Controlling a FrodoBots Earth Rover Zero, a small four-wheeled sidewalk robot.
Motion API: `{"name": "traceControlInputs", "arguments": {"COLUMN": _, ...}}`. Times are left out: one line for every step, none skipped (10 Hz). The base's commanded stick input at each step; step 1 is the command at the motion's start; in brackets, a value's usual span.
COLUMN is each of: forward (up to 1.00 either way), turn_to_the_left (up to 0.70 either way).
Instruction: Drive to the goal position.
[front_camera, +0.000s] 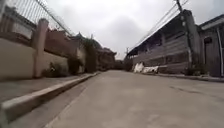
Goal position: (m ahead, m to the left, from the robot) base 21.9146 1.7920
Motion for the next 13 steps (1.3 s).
{"name": "traceControlInputs", "arguments": {"forward": 0.85, "turn_to_the_left": -0.30}}
{"name": "traceControlInputs", "arguments": {"forward": 0.85, "turn_to_the_left": -0.34}}
{"name": "traceControlInputs", "arguments": {"forward": 0.85, "turn_to_the_left": -0.22}}
{"name": "traceControlInputs", "arguments": {"forward": 0.85, "turn_to_the_left": 0.00}}
{"name": "traceControlInputs", "arguments": {"forward": 0.85, "turn_to_the_left": 0.00}}
{"name": "traceControlInputs", "arguments": {"forward": 0.85, "turn_to_the_left": 0.00}}
{"name": "traceControlInputs", "arguments": {"forward": 0.85, "turn_to_the_left": 0.00}}
{"name": "traceControlInputs", "arguments": {"forward": 0.85, "turn_to_the_left": 0.00}}
{"name": "traceControlInputs", "arguments": {"forward": 0.85, "turn_to_the_left": 0.00}}
{"name": "traceControlInputs", "arguments": {"forward": 0.85, "turn_to_the_left": 0.00}}
{"name": "traceControlInputs", "arguments": {"forward": 0.85, "turn_to_the_left": -0.17}}
{"name": "traceControlInputs", "arguments": {"forward": 0.85, "turn_to_the_left": -0.24}}
{"name": "traceControlInputs", "arguments": {"forward": 0.85, "turn_to_the_left": -0.01}}
